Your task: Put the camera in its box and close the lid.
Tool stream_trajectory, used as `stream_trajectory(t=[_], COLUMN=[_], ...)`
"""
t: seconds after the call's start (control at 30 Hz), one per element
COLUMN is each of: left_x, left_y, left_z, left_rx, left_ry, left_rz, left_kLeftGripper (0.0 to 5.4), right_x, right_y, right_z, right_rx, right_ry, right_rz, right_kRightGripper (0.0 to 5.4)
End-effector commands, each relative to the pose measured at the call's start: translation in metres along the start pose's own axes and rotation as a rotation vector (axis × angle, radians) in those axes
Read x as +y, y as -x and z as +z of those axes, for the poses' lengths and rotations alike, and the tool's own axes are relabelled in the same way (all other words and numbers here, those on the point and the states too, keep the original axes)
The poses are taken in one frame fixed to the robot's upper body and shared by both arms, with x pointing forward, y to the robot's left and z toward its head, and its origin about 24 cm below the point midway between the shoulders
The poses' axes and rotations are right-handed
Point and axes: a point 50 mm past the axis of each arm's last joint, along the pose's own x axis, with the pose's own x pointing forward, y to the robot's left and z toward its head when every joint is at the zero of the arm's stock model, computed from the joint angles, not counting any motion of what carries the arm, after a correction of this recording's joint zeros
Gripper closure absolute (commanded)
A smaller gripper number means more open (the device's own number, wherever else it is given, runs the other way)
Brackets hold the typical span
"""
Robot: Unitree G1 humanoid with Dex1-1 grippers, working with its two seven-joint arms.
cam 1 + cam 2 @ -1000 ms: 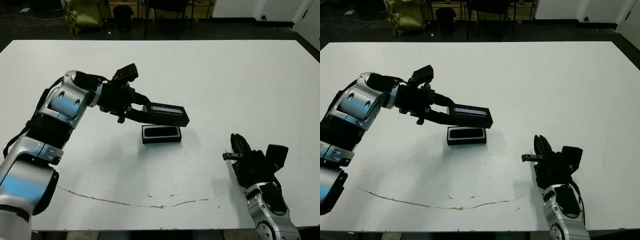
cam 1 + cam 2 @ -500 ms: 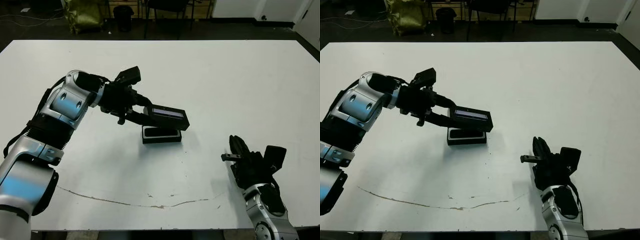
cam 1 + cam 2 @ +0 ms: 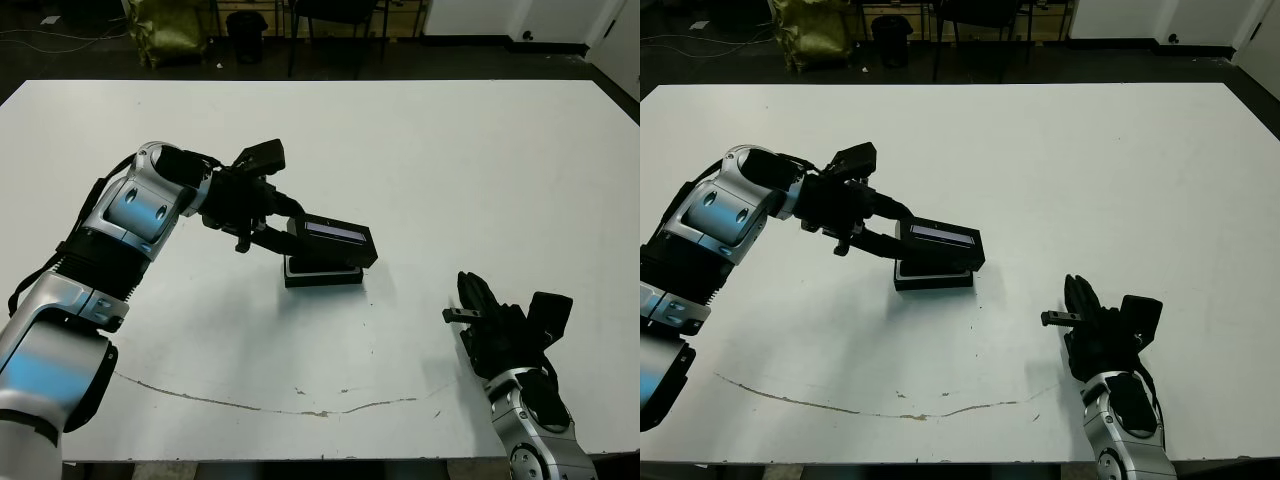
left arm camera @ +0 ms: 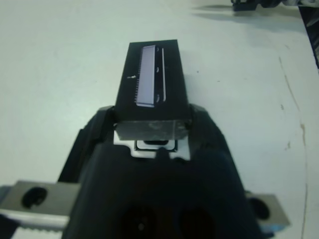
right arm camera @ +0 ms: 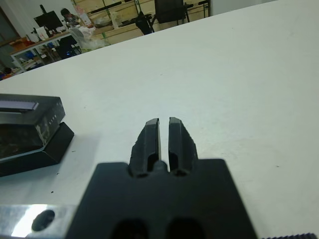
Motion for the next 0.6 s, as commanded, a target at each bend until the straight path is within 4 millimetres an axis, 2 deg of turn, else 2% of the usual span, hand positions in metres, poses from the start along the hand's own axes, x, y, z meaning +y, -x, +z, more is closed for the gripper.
stream_trajectory(t=[0.03,0.6], left_x=[-0.0031,-0.0059], left_y=[-0.0063,-0.0100], left_z=[-0.0092,-0.0104], left_rx=[0.027,0.060], left_ry=[0.032,0.003], left_rz=[-0.023,-0.017], left_kLeftGripper=[3.16,3.16], right_x=[-0.0030,-0.0015], right_y=[0.0001,0.0017], right_z=[-0.0044,-0.0044], right_rx=[0.021,0.034], right_ry=[-0.004,0.008], right_rz=[-0.015,-0.025], right_kRightGripper=[5.40,5.40])
